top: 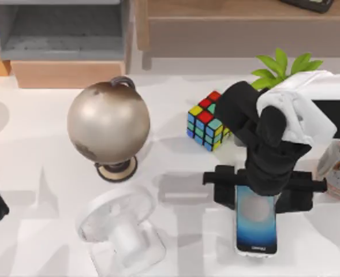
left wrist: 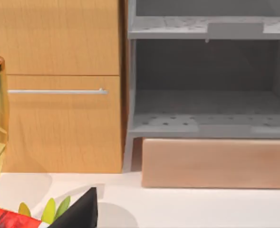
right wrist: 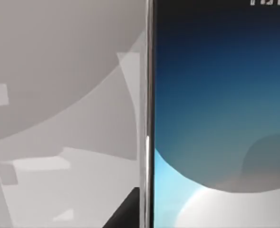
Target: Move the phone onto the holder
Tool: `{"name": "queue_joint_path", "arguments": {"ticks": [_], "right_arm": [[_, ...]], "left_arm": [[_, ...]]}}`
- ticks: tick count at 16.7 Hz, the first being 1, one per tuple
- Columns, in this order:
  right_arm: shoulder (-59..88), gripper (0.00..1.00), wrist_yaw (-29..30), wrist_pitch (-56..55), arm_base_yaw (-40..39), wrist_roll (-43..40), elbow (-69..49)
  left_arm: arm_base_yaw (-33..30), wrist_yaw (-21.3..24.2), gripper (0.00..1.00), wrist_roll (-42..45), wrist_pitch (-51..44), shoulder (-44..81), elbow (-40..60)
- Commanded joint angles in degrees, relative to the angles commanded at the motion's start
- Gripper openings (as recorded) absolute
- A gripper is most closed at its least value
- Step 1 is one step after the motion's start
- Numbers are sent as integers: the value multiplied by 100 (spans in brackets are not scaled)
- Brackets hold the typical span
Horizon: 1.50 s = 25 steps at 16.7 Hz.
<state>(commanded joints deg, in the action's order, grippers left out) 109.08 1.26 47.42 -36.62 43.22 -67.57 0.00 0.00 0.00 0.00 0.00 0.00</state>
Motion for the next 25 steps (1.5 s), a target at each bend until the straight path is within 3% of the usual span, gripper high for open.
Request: {"name": "queue_joint_path", "arguments": {"ticks": [5, 10, 17, 25], "right_arm": [[-408, 0, -198, -247, 168, -270, -330], [-1199, 0, -797, -1021, 924, -1185, -843], [-2185, 0, -1832, -2121, 2986, -3210, -1018], [-3036, 0, -3222, -2769, 5761, -5807, -81]], "left_arm": [[0, 0, 100, 0, 0, 0, 0], [0, 0, 100, 0, 0, 0, 0], [0, 0, 100, 0, 0, 0, 0], [0, 0, 100, 0, 0, 0, 0]]}}
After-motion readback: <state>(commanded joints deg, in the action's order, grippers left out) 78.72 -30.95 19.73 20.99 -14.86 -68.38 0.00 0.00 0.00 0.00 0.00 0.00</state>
